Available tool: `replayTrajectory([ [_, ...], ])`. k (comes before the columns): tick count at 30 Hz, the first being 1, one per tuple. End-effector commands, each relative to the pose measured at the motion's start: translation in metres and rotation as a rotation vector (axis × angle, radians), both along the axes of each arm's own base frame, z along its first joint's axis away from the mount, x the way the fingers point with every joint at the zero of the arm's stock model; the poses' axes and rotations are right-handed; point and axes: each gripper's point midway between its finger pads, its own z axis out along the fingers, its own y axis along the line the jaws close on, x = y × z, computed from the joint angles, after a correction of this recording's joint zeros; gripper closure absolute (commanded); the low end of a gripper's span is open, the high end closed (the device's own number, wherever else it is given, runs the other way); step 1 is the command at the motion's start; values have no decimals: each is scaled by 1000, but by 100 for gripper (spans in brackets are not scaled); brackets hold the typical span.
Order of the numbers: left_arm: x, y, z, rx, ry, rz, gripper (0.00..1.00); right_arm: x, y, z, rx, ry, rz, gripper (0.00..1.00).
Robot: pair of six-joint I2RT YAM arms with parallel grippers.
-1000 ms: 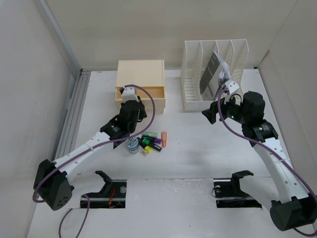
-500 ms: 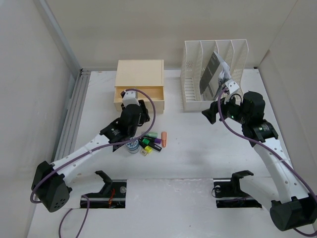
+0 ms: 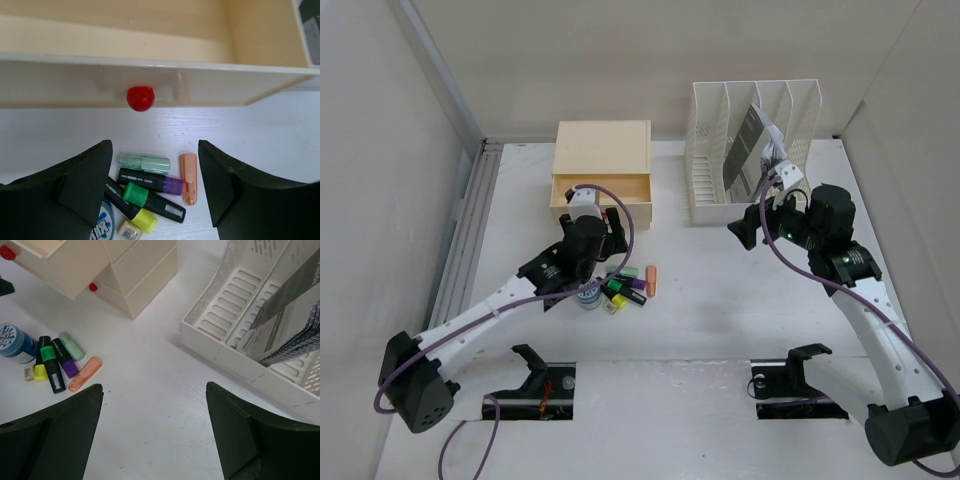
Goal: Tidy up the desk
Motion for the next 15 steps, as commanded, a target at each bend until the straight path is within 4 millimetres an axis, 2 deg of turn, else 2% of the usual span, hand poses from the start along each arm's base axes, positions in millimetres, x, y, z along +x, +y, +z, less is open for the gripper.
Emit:
replayTrajectory([
  [1,-15,0,54,-99,-86,-20,33,1,-3,29,18,-72,-20,11],
  [3,-28,4,57,-119,-75,-25,29,1,-3,29,18,-72,-20,11],
  [4,-37,6,68,-157,-92,-44,29,1,-3,29,18,-72,-20,11],
  [7,-55,19,56,-174,-54,-45,22,2,-3,33,20,-81,-20,11],
  [8,-58,19,53,-176,-38,-51,22,2,-4,33,12,-87,-17,11],
  [10,-67,27,32,-135,34,-35,19,2,-4,33,5,-92,-15,9],
  [15,-83,35,8,-157,163,22,18,1,-5,33,-12,-94,-9,5],
])
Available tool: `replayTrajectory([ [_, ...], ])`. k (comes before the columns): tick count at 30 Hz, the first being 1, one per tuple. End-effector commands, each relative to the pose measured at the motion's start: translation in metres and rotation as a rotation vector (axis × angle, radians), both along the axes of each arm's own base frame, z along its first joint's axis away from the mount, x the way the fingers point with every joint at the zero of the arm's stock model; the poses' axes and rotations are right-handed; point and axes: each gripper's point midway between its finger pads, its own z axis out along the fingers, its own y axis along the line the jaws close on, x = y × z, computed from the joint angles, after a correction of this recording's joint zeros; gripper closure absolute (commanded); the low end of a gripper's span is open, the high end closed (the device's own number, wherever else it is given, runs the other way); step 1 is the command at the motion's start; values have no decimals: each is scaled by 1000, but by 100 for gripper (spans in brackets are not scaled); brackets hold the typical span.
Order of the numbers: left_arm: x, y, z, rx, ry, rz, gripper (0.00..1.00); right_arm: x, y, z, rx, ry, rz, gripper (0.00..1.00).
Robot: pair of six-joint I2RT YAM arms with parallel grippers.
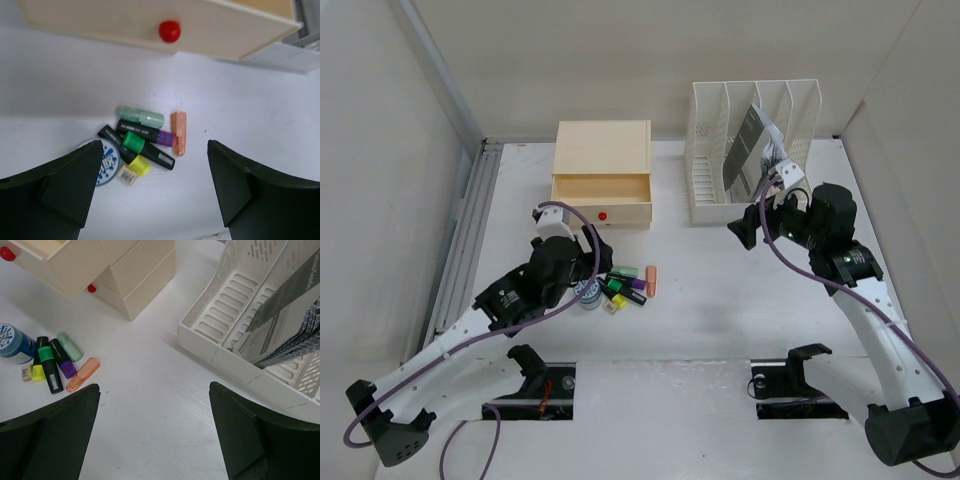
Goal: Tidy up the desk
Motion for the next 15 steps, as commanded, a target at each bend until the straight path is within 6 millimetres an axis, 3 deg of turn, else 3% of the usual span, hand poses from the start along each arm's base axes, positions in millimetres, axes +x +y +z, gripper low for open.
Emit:
replayTrajectory([
  [1,-17,10,-25,10,132,46,17,-1,-2,33,3,-88,3,5],
  [5,-25,22,-38,52,184,82,15,-2,-3,31,-7,-84,6,3],
  [12,-25,19,-38,12,196,97,13,-3,-1,34,-12,-89,20,1],
  [15,-25,19,-50,37,227,105,13,-8,2,30,-13,-74,50,1],
])
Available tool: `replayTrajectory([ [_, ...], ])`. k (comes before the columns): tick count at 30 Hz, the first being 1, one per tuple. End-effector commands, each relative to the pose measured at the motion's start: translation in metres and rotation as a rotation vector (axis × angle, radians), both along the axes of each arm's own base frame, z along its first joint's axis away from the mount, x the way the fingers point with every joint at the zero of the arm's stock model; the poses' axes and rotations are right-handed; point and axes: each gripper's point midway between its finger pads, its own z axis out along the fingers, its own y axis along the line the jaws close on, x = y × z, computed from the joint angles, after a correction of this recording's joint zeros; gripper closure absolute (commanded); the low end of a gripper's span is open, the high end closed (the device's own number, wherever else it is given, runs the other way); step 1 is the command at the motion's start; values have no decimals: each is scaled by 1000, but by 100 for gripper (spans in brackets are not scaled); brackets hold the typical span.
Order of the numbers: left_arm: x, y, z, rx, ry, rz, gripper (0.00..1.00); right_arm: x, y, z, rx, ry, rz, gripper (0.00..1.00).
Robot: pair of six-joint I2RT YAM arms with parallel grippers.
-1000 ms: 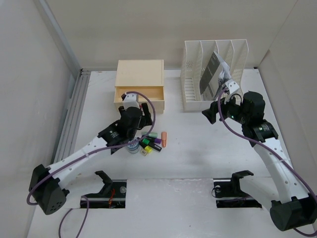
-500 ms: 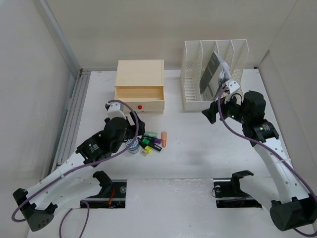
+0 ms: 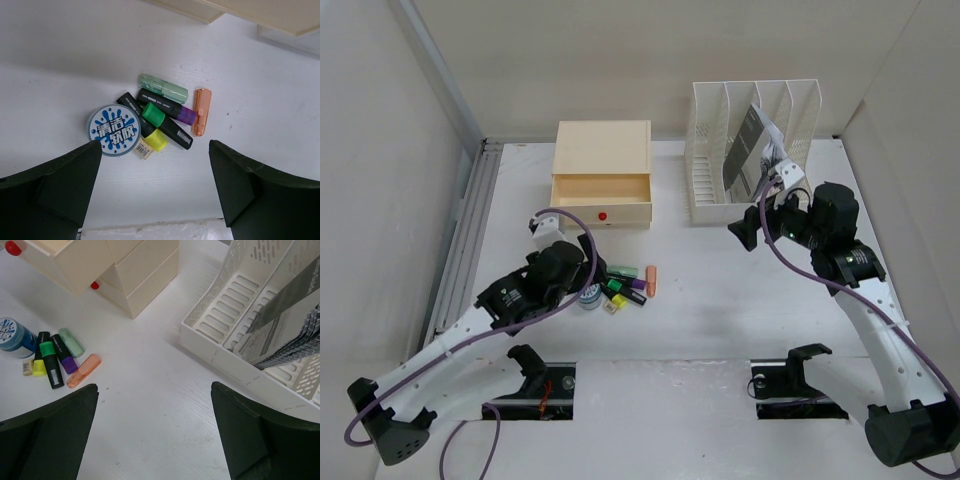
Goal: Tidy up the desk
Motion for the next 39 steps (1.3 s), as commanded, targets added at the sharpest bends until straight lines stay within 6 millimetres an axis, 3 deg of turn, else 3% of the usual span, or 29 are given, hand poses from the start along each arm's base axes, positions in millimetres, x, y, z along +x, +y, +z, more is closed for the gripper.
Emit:
replayTrajectory([
  [1,-1,2,-8,7,22,21,13,-6,4,25,10,-61,44,1],
  [6,4,4,-15,107,72,29,13,-6,4,25,10,-61,44,1],
  [12,19,6,8,215,64,42,12,-7,5,25,13,-61,53,1],
  [18,28,1,7,256,68,13,11,-8,5,32,16,-79,53,1],
  [29,14,-10,-35,150,153,-16,10,-10,6,30,18,-69,62,1],
  [39,10,-4,-67,139,179,42,10,-11,7,30,20,-69,71,1],
])
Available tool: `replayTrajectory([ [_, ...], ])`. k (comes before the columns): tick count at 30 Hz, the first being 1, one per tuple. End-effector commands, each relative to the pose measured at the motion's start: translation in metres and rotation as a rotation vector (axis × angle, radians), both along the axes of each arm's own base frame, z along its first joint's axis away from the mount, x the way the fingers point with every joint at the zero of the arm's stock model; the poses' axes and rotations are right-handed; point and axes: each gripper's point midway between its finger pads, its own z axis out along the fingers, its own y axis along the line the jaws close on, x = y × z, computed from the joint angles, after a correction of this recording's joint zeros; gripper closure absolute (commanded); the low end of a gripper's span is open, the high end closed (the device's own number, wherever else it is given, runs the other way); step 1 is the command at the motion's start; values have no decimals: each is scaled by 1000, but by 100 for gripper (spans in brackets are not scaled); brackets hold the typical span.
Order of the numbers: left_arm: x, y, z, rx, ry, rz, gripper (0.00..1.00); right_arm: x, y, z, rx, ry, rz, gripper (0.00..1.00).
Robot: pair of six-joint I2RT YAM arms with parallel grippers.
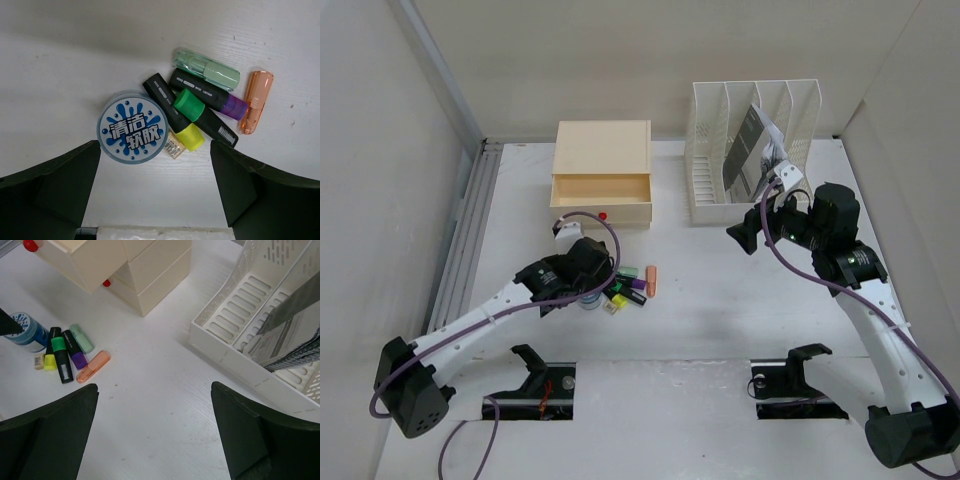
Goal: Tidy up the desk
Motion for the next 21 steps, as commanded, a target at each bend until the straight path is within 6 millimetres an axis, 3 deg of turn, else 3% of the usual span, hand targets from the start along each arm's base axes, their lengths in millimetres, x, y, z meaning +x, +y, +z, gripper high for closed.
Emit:
replayTrajectory([
  [1,6,-2,-3,-21,-18,34,10,-2,1,30,14,-83,18,1],
  [21,5,15,-16,71,13,116,10,-11,7,30,28,-71,65,1],
])
